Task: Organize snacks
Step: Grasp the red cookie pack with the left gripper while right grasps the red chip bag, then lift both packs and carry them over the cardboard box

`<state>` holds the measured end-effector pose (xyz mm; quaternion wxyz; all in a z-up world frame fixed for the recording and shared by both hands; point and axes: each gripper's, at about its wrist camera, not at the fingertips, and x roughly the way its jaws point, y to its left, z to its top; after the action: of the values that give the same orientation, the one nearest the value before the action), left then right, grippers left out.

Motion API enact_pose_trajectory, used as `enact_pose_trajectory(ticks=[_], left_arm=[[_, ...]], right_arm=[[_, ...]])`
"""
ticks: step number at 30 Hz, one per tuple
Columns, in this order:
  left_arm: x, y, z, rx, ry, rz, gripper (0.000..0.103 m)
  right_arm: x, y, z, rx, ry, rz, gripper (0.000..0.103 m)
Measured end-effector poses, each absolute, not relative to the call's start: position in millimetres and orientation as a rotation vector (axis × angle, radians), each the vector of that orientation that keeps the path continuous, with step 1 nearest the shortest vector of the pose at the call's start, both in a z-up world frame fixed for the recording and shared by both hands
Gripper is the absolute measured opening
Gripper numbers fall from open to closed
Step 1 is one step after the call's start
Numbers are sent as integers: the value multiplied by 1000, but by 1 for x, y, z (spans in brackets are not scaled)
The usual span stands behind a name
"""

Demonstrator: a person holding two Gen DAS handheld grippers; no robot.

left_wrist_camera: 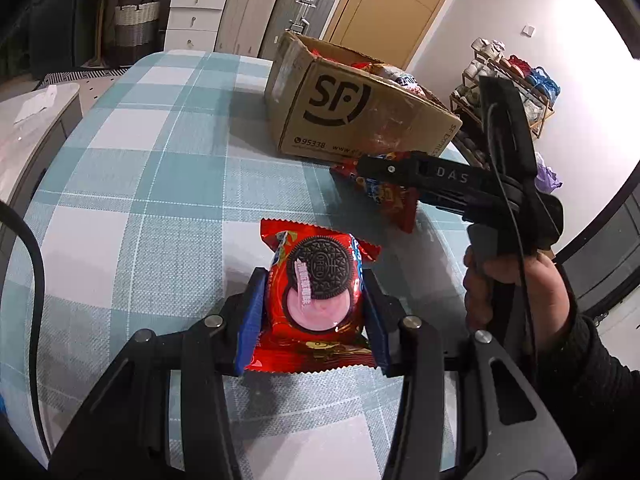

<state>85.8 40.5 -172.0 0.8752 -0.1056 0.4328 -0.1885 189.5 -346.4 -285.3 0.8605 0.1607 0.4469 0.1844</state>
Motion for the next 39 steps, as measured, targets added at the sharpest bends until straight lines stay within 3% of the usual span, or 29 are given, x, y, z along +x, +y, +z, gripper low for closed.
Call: enact_pose_trajectory(ticks=[3, 6, 25, 39], left_arm=[[85, 44, -172, -231, 900, -387, 42], [84, 45, -172, -234, 899, -384, 42], [64, 41, -136, -213, 848, -341, 42], [84, 25, -47, -99, 755, -373, 42]], right_arm=[[189, -352, -287, 371, 924, 408, 44], [183, -356, -286, 386, 894, 417, 43], [105, -368, -237, 381, 760, 540, 42], [61, -385, -135, 341, 593, 643, 42]])
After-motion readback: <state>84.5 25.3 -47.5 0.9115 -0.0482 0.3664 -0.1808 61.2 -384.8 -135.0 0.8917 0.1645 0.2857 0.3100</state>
